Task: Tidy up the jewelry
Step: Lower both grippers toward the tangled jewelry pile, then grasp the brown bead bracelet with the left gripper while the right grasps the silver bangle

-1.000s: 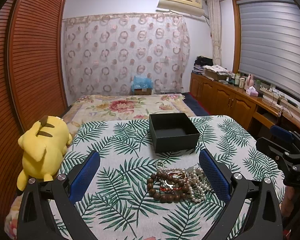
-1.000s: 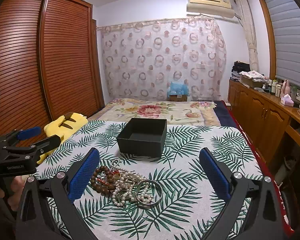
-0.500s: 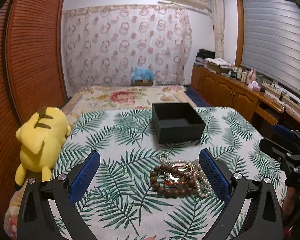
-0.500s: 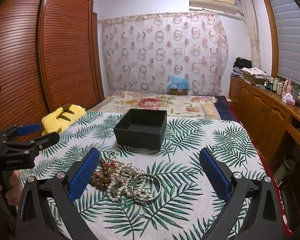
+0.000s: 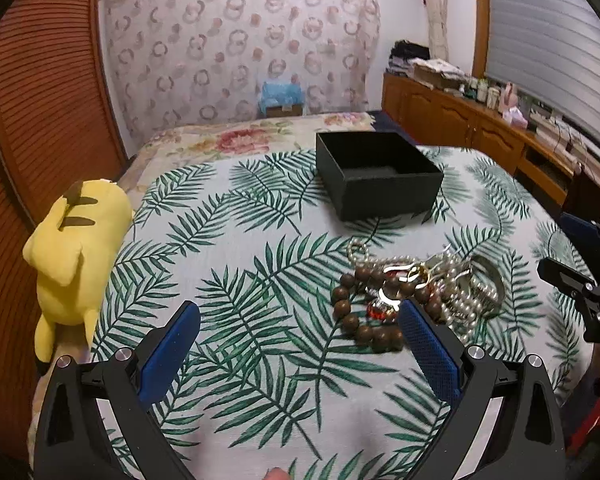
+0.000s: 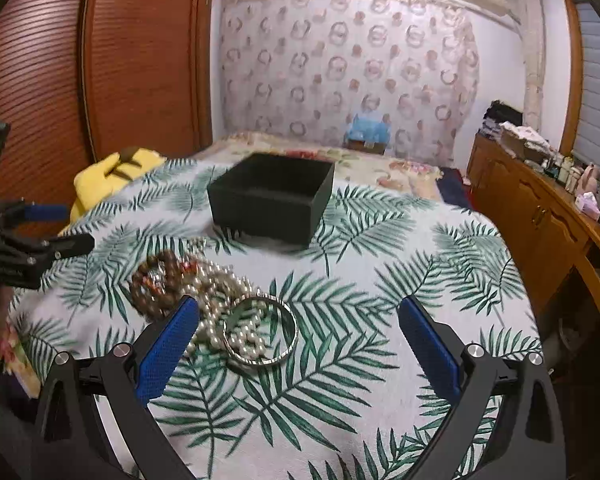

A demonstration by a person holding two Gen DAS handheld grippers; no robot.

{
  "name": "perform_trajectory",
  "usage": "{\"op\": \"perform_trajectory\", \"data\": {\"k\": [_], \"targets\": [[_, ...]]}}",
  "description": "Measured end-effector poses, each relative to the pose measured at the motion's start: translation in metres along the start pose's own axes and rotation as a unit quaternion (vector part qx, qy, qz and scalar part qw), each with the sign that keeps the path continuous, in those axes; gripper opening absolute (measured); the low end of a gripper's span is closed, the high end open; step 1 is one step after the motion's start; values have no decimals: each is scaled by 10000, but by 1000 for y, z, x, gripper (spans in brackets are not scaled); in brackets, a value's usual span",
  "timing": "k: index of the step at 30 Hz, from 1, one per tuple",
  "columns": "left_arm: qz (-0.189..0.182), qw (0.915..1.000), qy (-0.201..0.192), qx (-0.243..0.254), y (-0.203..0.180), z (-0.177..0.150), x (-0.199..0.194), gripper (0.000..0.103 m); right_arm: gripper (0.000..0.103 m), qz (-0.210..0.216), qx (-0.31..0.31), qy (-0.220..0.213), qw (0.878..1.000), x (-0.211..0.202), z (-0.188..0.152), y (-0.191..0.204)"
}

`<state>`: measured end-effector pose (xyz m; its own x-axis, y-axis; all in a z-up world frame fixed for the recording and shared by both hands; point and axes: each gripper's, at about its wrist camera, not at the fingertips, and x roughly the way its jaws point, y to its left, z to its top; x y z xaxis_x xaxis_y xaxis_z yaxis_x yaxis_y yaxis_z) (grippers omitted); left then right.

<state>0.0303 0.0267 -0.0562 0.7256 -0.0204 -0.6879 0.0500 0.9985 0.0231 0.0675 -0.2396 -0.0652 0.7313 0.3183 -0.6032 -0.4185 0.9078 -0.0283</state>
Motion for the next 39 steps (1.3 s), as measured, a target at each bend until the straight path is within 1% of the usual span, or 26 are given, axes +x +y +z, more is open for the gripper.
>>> {"op": "perform_trajectory", "data": {"k": [4,7,9,10,11,12,13,14,16,18,19,21,22,23,25,26,28,29,31,32,33,35,38,39], "targets": [[-135,9997,169,143,1,-3,7,96,101,167,-31,255,9995,10,-4,-4],[-257,9990,304,217,2,-4,15,96,101,389,-73,418,9983,19,-6,-6],[-270,9986,380,249,2,-5,20,96,100,448,-113,514,9976,26,-7,-8],[-285,9984,409,255,2,-5,23,96,95,525,-124,570,9969,31,-7,-10],[-309,9984,413,241,3,-5,25,96,85,590,-105,637,9962,35,-7,-13],[-356,9984,389,210,4,-5,26,96,81,626,-80,698,9956,39,-7,-14],[-453,9983,333,145,6,-5,27,96,74,677,-48,753,9948,42,-7,-17],[-524,9981,308,111,8,-5,27,96,64,766,-15,790,9939,46,-7,-19],[-622,9976,291,109,8,-4,30,96,53,831,-20,882,9926,53,-6,-20],[-687,9971,303,149,8,-3,34,96,47,937,-62,983,9907,58,-7,-19],[-784,9963,331,130,8,-2,37,96,43,969,-80,1034,9899,61,-7,-19],[-903,9952,353,101,8,0,42,95,37,967,-116,1103,9891,65,-8,-19],[-953,9948,352,114,7,0,45,92,33,985,-122,1137,9885,67,-8,-19],[-984,9944,362,130,6,1,48,89,32,995,-113,1144,9884,68,-8,-19],[-1095,9930,412,154,5,3,53,79,28,1040,-89,1182,9875,71,-8,-19],[-1139,9924,435,158,4,4,57,75,23,1041,-95,1193,9873,72,-7,-19],[-1173,9917,493,189,2,6,63,59,15,1049,-146,1184,9873,74,-6,-17],[-1183,9914,519,214,0,7,66,56,15,1057,-165,1184,9872,74,-6,-16],[-1162,9911,577,300,-4,7,71,44,15,1067,-208,1193,9869,75,-6,-15],[-1144,9907,642,351,-6,8,74,42,15,1062,-222,1203,9868,76,-6,-15],[-1142,9904,687,370,-7,8,77,37,15,1045,-243,1210,9868,76,-6,-14],[-1157,9895,772,402,-9,7,82,34,15,1038,-259,1227,9867,77,-6,-14],[-1091,9900,751,495,-12,7,83,32,15,1029,-270,1263,9863,79,-6,-14],[-1062,9902,750,501,-12,7,84,24,14,1036,-269,1256,9863,79,-6,-15]]}}
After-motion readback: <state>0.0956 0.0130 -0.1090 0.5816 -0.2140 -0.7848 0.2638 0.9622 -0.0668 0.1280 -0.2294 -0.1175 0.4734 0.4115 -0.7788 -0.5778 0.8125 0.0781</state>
